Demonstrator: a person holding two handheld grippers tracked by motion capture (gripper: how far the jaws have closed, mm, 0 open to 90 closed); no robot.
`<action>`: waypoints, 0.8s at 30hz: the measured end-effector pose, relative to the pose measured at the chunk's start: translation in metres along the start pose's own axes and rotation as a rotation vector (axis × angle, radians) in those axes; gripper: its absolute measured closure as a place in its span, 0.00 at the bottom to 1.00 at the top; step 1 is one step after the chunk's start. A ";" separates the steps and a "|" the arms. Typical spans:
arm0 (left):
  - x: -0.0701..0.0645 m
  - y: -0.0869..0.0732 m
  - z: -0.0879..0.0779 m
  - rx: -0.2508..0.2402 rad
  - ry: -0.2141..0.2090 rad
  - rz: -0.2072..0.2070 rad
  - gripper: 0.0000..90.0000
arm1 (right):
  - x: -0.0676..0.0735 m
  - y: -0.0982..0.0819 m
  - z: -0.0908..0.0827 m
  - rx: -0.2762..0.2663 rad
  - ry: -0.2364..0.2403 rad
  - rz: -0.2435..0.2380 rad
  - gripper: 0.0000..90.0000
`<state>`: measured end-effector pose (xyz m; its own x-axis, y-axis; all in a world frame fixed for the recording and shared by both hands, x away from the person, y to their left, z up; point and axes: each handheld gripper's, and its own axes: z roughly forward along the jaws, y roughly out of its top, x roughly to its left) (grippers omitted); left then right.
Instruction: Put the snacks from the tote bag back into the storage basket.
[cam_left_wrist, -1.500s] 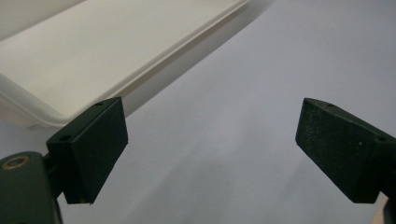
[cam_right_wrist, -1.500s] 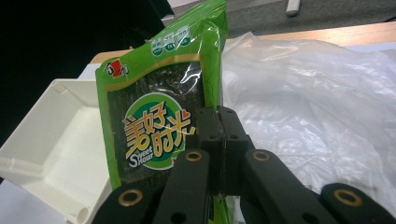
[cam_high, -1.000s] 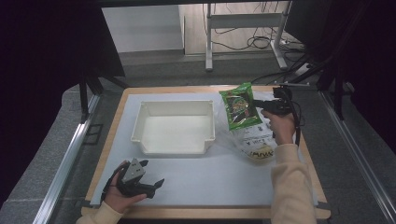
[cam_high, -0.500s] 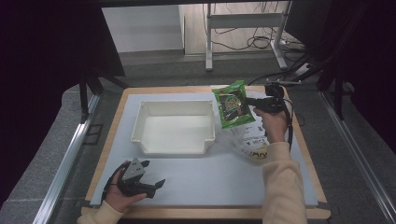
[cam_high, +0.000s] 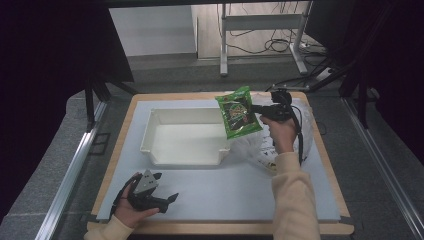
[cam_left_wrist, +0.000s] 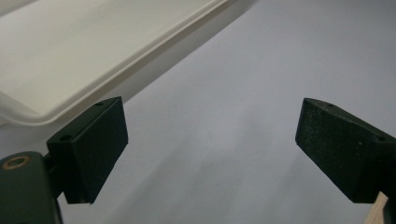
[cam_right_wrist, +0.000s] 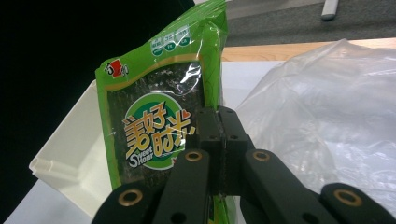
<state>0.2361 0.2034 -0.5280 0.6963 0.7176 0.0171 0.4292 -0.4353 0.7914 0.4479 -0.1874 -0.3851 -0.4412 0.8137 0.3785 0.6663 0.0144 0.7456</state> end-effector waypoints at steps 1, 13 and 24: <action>0.000 0.000 0.000 0.000 0.000 0.000 0.10 | 0.001 0.000 0.002 0.002 0.001 0.000 1.00; 0.001 0.000 0.000 -0.001 0.004 -0.004 0.10 | 0.016 0.003 0.014 0.008 0.019 -0.016 1.00; 0.001 0.000 -0.001 0.002 0.005 -0.001 0.10 | 0.027 0.007 0.016 0.001 0.033 -0.029 1.00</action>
<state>0.2364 0.2048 -0.5278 0.6929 0.7208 0.0193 0.4313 -0.4357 0.7901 0.4506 -0.1555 -0.3783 -0.4798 0.7936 0.3743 0.6532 0.0382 0.7563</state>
